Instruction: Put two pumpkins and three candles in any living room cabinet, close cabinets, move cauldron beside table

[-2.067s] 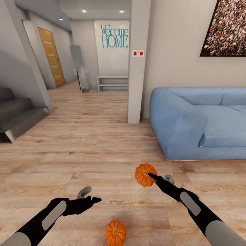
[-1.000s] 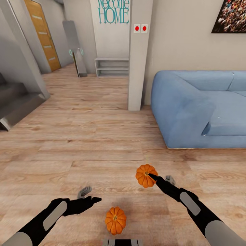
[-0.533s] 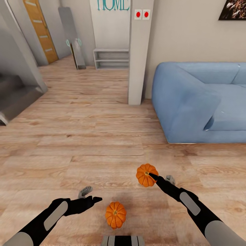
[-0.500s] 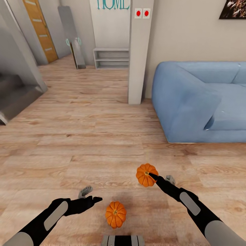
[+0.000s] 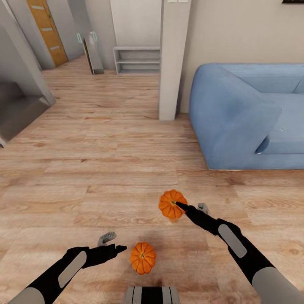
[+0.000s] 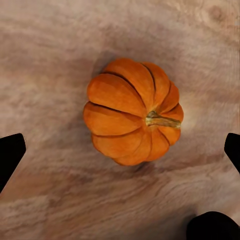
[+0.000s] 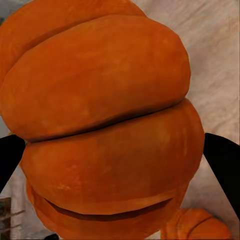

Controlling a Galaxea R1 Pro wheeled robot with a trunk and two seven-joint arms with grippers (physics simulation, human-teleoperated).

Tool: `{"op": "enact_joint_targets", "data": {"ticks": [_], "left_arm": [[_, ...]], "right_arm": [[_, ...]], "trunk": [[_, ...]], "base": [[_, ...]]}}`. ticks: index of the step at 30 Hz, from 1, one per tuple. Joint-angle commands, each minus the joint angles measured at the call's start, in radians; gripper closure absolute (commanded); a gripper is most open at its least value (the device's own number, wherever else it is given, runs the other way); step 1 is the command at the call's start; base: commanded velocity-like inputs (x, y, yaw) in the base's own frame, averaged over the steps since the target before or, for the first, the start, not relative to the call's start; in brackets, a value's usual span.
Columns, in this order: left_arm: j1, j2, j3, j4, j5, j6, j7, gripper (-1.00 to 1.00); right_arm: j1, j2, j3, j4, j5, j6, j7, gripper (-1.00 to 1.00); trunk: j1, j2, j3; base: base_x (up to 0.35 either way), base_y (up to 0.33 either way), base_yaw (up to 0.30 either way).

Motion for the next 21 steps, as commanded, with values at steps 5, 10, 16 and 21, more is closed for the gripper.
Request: {"op": "enact_joint_targets", "data": {"ticks": [5, 10, 16, 21], "left_arm": [[-0.001, 0.000, -0.003, 0.001, 0.003, 0.000, -0.003, -1.00], [-0.001, 0.001, -0.003, 0.000, 0.003, 0.000, -0.011, -1.00], [-0.001, 0.007, -0.002, -0.005, 0.004, 0.002, -0.018, -1.00], [-0.001, 0.011, -0.002, -0.008, 0.006, 0.002, -0.027, -1.00]], "right_arm": [[0.003, -0.001, 0.000, -0.269, -0.018, 0.050, -0.131, 1.00], [0.004, -0.001, 0.002, -0.314, -0.019, 0.056, -0.189, 1.00], [0.004, -0.001, 0.002, -0.318, -0.015, 0.055, -0.195, 1.00], [0.004, -0.002, 0.002, -0.318, -0.013, 0.055, -0.195, 1.00]], "trunk": [[0.002, -0.002, -0.020], [0.004, -0.003, -0.039], [0.007, -0.004, -0.063], [0.009, -0.005, -0.082]], "base": [[0.000, 0.000, 0.000], [0.000, 0.000, 0.000], [0.000, 0.000, 0.000], [0.000, 0.000, 0.000]]}}
